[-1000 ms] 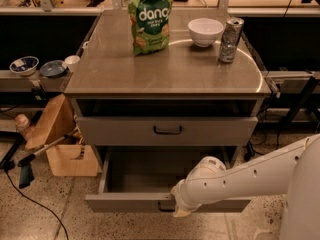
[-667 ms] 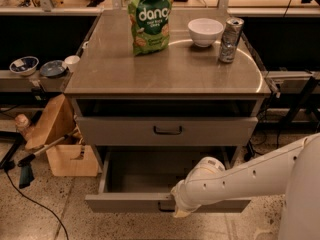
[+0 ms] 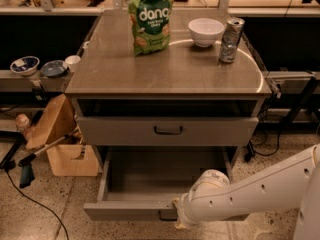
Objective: Open middle drawer
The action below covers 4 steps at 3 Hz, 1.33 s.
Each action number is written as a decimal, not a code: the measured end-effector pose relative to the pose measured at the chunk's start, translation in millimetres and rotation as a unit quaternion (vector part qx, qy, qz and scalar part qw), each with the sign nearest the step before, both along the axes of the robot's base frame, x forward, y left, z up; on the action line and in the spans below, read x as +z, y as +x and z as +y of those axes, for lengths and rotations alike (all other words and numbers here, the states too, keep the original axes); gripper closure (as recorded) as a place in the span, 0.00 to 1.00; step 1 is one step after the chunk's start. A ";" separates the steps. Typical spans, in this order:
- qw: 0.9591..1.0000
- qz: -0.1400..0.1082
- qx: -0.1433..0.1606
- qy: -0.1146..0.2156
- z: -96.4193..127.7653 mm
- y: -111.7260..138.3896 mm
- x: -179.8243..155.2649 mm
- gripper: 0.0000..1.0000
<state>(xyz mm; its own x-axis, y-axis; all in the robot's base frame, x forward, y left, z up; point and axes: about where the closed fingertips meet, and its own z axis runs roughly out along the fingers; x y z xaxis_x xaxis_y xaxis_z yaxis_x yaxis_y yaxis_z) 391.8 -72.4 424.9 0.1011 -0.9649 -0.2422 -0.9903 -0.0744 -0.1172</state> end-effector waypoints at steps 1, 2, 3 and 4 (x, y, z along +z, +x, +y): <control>1.000 0.001 -0.005 0.004 0.1 -10.6 2.9 1.00; 1.000 0.005 -0.007 0.003 -0.3 -17.0 1.4 1.00; 1.000 0.010 -0.004 0.006 -0.6 -27.4 0.4 1.00; 1.000 0.008 0.003 0.009 0.4 -32.3 3.0 0.97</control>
Offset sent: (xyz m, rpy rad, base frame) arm -0.1377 -0.0138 -0.0008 -0.0086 0.1074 -0.0500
